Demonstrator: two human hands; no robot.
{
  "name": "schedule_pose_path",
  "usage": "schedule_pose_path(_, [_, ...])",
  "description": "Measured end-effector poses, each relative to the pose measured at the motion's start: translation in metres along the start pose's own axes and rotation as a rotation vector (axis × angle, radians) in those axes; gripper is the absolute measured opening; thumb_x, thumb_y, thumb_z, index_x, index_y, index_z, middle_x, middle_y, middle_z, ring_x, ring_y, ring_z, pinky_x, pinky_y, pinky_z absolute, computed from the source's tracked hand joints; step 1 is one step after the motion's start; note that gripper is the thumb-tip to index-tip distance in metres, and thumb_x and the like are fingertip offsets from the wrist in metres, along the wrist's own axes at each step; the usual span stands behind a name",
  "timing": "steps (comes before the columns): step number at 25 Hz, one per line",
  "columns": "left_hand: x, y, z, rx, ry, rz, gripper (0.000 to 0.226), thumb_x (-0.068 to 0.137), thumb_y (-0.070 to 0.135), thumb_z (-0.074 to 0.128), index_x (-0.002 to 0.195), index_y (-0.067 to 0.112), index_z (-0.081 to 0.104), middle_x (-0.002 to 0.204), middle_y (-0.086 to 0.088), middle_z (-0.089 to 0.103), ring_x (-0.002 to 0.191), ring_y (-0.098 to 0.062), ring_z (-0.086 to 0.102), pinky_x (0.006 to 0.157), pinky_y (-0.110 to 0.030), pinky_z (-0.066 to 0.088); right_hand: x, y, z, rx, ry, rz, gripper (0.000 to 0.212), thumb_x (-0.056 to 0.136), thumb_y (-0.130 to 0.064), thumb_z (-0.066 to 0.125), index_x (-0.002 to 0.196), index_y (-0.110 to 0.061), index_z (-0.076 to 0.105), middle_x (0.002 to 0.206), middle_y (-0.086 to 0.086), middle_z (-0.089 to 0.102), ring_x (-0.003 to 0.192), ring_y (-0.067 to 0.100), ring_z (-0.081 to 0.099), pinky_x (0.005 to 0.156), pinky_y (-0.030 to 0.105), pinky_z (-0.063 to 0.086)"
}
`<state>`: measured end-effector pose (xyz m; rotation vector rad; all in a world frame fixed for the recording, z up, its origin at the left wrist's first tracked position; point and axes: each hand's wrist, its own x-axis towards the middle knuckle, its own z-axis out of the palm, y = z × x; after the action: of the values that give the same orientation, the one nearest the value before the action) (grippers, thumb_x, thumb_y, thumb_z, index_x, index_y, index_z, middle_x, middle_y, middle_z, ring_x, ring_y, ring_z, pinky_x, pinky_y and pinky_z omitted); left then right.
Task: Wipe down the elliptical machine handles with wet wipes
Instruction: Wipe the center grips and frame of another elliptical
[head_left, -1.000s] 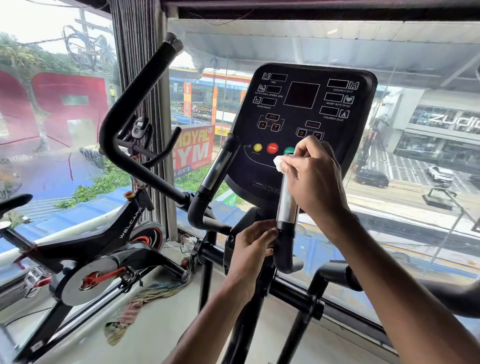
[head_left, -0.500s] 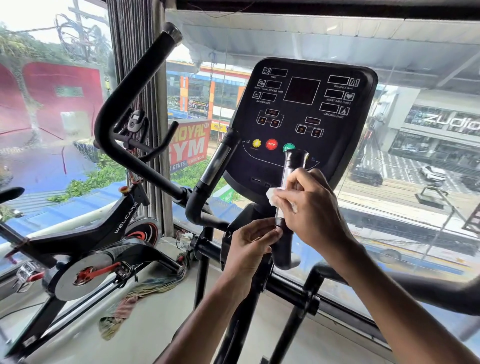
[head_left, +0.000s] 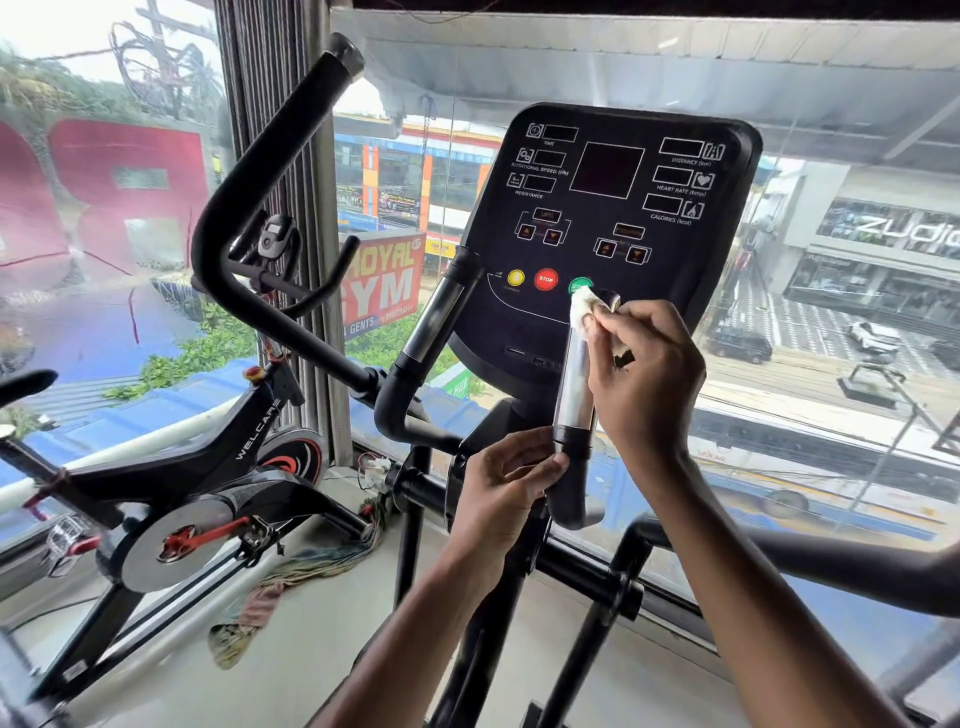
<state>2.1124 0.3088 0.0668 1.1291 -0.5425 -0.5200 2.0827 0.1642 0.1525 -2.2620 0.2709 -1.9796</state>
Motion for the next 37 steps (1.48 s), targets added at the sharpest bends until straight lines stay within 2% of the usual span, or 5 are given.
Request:
schedule_pose_path(7, [0.0, -0.001, 0.002, 0.003, 0.012, 0.0, 0.023, 0.094, 0.015, 0.072, 0.116, 0.019, 0.077, 0.109, -0.002, 0.079, 0.11, -0.022, 0.073, 0.095, -0.04, 0.053, -0.044, 0.001, -0.028, 0.073, -0.17, -0.012, 0.015, 0.097, -0.017, 0.074, 0.107, -0.008, 0.081, 0.095, 0.004, 0.067, 0.074, 0.017, 0.066, 0.065, 0.032, 0.056])
schedule_pose_path(15, [0.0, -0.002, 0.011, -0.017, 0.061, 0.003, 0.022, 0.105, 0.016, 0.056, 0.112, 0.015, 0.077, 0.104, -0.008, 0.079, 0.094, -0.016, 0.074, 0.07, -0.019, 0.055, -0.072, 0.003, -0.047, 0.067, -0.169, -0.007, 0.015, 0.098, -0.016, 0.072, 0.105, -0.007, 0.081, 0.094, 0.002, 0.069, 0.078, 0.015, 0.068, 0.07, 0.033, 0.057])
schedule_pose_path(22, [-0.002, 0.0, 0.015, -0.012, 0.089, -0.002, 0.02, 0.104, 0.018, 0.057, 0.11, 0.016, 0.077, 0.105, -0.009, 0.079, 0.098, -0.017, 0.073, 0.079, -0.027, 0.053, -0.062, 0.001, -0.038, 0.1, -0.137, 0.012, 0.014, 0.097, -0.013, 0.073, 0.107, -0.008, 0.081, 0.101, 0.004, 0.07, 0.082, 0.017, 0.069, 0.077, 0.024, 0.055])
schedule_pose_path(27, [-0.001, 0.0, 0.014, 0.02, 0.088, -0.005, 0.021, 0.105, 0.019, 0.057, 0.113, 0.016, 0.076, 0.108, -0.009, 0.078, 0.107, -0.027, 0.073, 0.084, -0.033, 0.053, -0.037, 0.0, -0.02, 0.115, -0.112, -0.074, 0.013, 0.097, -0.013, 0.073, 0.103, -0.005, 0.081, 0.104, 0.007, 0.068, 0.085, 0.022, 0.067, 0.077, 0.035, 0.058])
schedule_pose_path(37, [0.0, 0.001, 0.014, 0.054, 0.086, -0.025, 0.02, 0.104, 0.021, 0.059, 0.113, 0.019, 0.076, 0.106, -0.006, 0.079, 0.11, -0.027, 0.072, 0.101, -0.047, 0.053, -0.021, -0.008, -0.008, 0.054, -0.038, -0.011, 0.013, 0.095, -0.016, 0.073, 0.091, -0.005, 0.079, 0.092, 0.007, 0.064, 0.078, 0.025, 0.063, 0.073, 0.03, 0.053])
